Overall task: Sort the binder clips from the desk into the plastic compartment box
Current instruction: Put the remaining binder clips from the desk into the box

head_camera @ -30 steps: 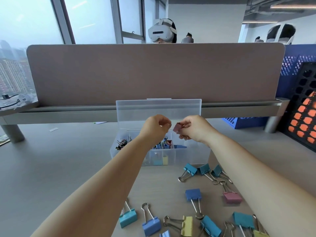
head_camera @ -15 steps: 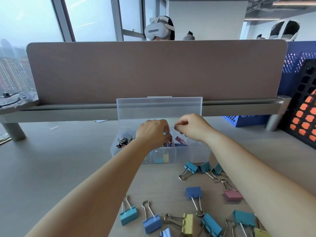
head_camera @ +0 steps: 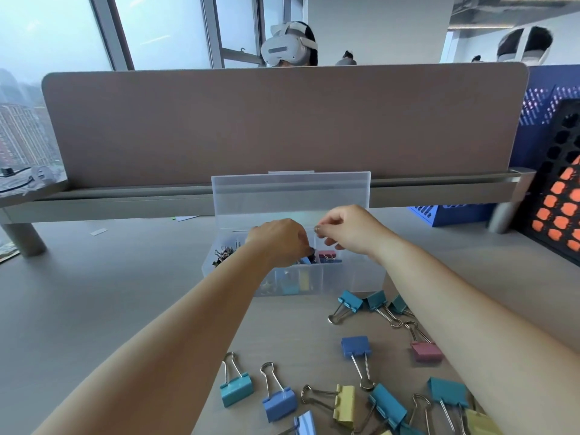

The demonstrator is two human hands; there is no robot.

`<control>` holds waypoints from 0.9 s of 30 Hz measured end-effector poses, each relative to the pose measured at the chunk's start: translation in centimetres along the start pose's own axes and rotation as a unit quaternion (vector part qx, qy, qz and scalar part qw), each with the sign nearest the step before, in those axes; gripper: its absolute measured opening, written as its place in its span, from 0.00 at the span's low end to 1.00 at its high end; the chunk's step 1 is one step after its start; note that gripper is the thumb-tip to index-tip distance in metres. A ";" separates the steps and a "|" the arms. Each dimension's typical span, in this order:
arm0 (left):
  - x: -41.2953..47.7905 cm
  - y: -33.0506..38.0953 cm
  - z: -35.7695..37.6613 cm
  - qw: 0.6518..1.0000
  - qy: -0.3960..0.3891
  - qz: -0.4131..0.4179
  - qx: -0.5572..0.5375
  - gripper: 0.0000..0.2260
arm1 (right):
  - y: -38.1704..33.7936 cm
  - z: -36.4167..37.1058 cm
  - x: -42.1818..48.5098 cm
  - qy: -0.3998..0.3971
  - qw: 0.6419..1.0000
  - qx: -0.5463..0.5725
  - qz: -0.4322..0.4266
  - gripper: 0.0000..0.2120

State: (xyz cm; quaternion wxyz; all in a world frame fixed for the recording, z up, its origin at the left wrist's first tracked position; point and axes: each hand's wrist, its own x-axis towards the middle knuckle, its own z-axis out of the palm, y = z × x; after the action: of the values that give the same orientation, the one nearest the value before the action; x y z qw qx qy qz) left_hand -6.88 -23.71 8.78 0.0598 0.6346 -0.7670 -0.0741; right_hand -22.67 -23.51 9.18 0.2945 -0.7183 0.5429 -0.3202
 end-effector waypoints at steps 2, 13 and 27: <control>-0.2 0.1 0.1 0.999 0.019 -0.009 0.032 0.15 | 0.0 0.3 0.0 -0.027 0.999 -0.018 -0.006 0.08; -0.2 -0.1 0.5 0.999 0.015 -0.033 0.006 0.08 | -0.5 1.1 0.0 -0.082 0.994 -0.070 0.010 0.10; -1.3 -0.8 -1.1 0.964 0.035 -0.055 -0.256 0.13 | -1.8 0.8 0.1 0.047 0.998 -0.040 -0.016 0.03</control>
State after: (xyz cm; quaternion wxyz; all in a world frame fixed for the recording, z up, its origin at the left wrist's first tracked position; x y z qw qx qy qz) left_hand -5.65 -22.63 9.73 0.2430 0.6413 -0.6837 -0.2493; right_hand -20.93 -23.14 10.09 0.2344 -0.7226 0.5569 -0.3359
